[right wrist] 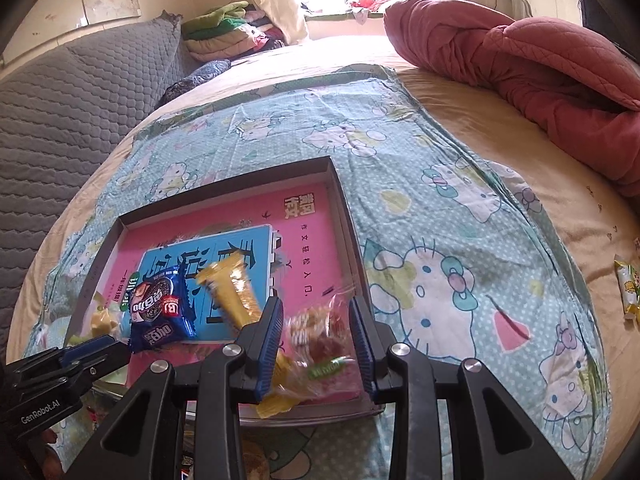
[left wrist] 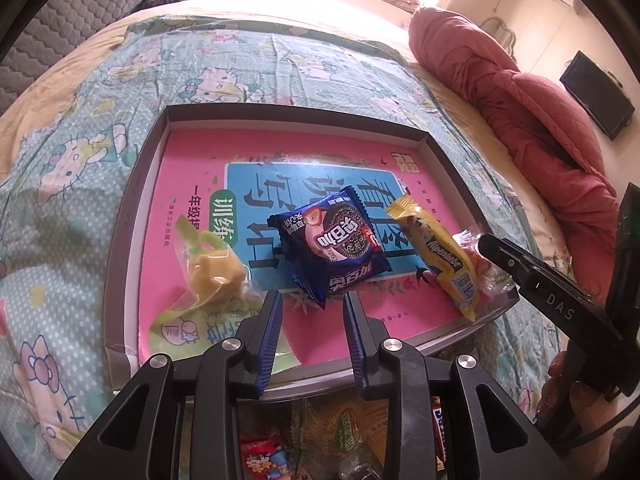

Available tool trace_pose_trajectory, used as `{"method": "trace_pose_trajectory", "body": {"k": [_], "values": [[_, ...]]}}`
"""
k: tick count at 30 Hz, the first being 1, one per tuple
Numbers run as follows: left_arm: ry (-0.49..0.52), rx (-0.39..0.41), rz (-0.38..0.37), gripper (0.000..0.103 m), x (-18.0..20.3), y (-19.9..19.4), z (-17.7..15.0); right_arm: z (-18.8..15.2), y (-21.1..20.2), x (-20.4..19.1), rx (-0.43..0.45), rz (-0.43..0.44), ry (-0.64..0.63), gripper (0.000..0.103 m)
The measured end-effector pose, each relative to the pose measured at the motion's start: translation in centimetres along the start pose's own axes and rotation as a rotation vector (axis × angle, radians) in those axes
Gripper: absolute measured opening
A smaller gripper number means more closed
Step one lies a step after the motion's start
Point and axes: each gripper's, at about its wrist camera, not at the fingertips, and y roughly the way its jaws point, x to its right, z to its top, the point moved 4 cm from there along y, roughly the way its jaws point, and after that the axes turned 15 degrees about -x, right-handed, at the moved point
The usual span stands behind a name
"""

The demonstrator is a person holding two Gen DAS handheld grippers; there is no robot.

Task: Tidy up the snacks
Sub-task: 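Lift both held packets and carry them over the tray, then open both grippers to drop the packets inside the tray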

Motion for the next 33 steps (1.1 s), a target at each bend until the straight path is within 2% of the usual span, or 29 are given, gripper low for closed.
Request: {"method": "trace_pose_trajectory", "body": {"k": [19,33], "values": [[0.009,0.010,0.010,0.047,0.4,-0.7,-0.1,-0.6,-0.7,-0.6,0.007,0.024,-0.016,0.035],[0.003,0.054,0.020,0.056,0.2,-2.4,-0.2,-0.7,-2.1,-0.9,0.034,0.044,-0.015,0.035]]}}
